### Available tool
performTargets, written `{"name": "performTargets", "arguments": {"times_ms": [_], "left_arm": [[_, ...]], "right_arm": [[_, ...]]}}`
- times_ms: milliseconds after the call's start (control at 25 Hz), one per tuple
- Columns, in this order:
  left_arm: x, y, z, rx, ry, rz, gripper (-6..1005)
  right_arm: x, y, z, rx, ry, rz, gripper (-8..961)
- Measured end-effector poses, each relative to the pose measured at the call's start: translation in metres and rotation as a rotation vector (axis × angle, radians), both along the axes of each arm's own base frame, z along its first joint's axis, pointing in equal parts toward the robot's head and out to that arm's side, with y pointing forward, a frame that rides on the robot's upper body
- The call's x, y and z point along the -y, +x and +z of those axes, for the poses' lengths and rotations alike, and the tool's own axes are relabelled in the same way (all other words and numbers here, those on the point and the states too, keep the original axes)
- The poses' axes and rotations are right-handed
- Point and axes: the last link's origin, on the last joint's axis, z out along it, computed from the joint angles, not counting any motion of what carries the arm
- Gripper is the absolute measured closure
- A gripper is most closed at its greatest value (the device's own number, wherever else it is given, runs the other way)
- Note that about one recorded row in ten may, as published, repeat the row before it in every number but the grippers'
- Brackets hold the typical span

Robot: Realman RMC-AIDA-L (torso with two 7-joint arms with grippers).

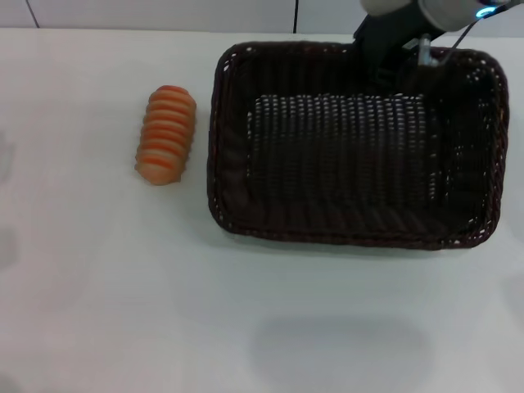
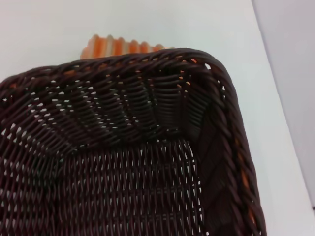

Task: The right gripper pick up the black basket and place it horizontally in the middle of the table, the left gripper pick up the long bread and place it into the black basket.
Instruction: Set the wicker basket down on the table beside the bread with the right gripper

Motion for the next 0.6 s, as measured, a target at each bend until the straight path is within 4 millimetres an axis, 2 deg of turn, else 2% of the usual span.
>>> {"name": "performTargets", "arguments": {"times_ms": [320, 600], "left_arm": [[0.004, -0.004, 0.004, -0.007, 0.007, 0.017, 153], [0.004, -0.003, 0.002, -0.011, 0.001, 0.015, 153]], "right_arm": [[0.017, 0.004, -0.019, 0.015, -0.077, -0.032, 795], [0.024, 0.004, -0.018, 0.020, -0.075, -0.032, 784]]}}
